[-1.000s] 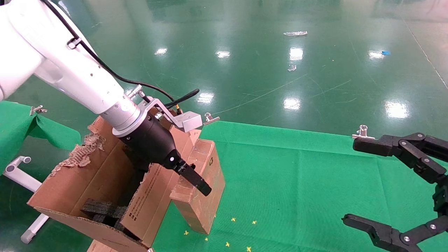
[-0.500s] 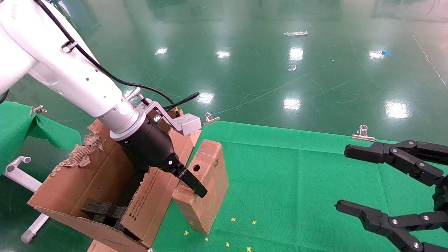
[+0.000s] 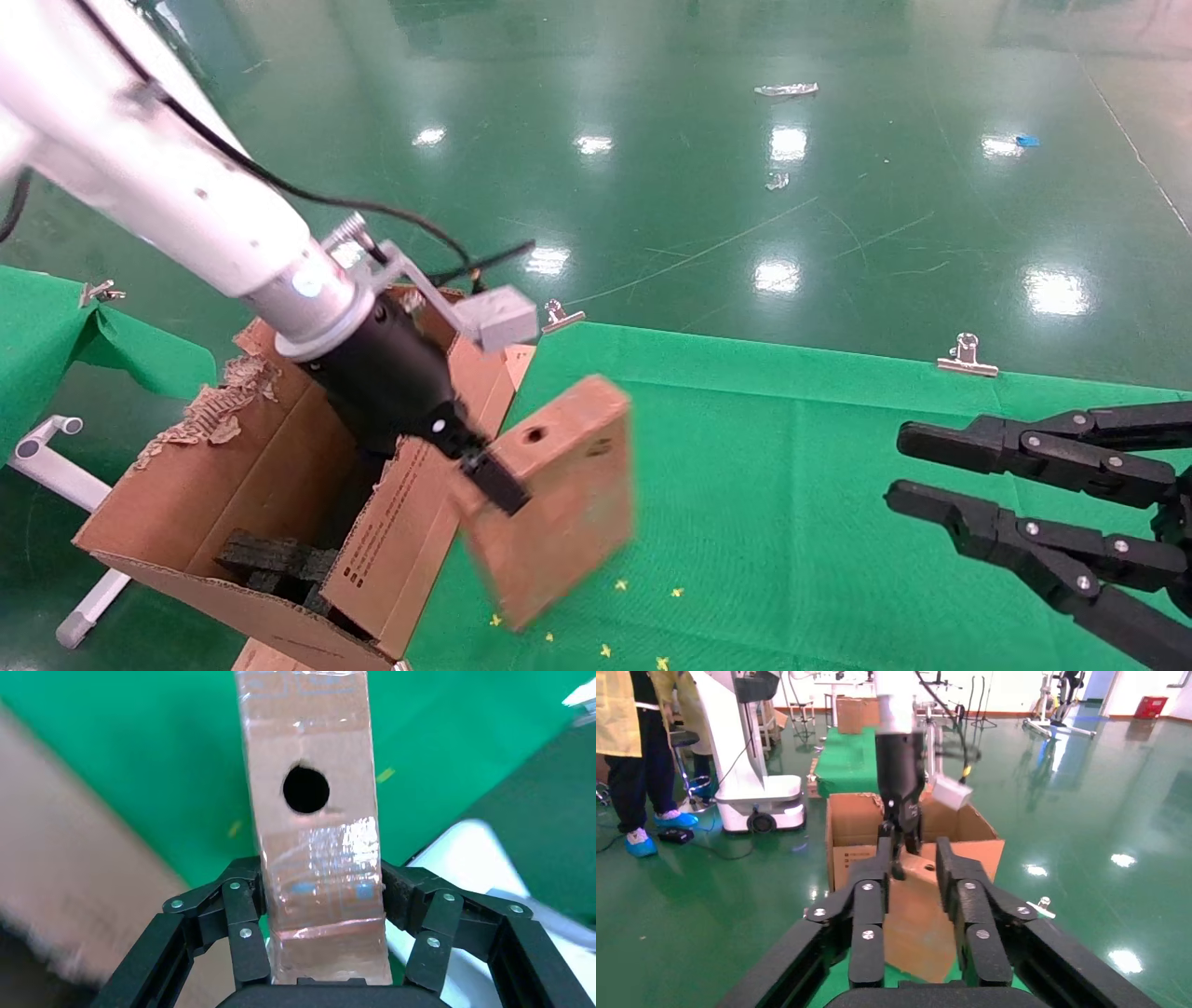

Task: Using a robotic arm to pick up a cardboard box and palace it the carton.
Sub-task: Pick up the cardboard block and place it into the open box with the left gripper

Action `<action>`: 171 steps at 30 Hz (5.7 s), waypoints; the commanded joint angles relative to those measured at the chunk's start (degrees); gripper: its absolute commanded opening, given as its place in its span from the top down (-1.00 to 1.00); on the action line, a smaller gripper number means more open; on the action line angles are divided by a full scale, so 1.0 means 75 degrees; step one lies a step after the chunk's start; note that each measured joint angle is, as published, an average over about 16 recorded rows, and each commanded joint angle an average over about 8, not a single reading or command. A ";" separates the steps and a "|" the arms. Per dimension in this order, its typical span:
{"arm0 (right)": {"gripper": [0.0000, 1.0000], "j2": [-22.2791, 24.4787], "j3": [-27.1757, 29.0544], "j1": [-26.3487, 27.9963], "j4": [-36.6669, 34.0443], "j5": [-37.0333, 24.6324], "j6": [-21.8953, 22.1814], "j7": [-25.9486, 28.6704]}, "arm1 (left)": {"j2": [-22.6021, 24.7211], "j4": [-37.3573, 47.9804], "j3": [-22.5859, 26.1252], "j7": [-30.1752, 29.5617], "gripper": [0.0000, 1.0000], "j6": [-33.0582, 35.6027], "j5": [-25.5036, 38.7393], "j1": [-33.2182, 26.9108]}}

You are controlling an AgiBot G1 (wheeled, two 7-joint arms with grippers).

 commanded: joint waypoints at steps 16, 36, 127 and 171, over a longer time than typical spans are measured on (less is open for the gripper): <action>1.00 0.0003 -0.0008 0.0002 0.0000 0.0006 0.0004 -0.0004 | -0.1889 0.1600 -0.0953 0.2799 1.00 -0.0506 0.0147 -0.1506; 1.00 0.0007 -0.0018 0.0004 0.0000 0.0012 0.0008 -0.0009 | -0.2574 0.4605 -0.0629 0.2984 1.00 -0.1128 0.0108 0.0325; -1.00 0.0024 -0.0058 0.0013 0.0000 0.0040 0.0025 -0.0029 | 0.0138 0.6260 0.0151 0.2378 -1.00 -0.2965 0.1157 0.3397; -1.00 0.0031 -0.0075 0.0016 -0.0001 0.0052 0.0033 -0.0038 | -0.0150 0.6041 -0.0172 0.4168 -1.00 -0.2043 0.0790 -0.0070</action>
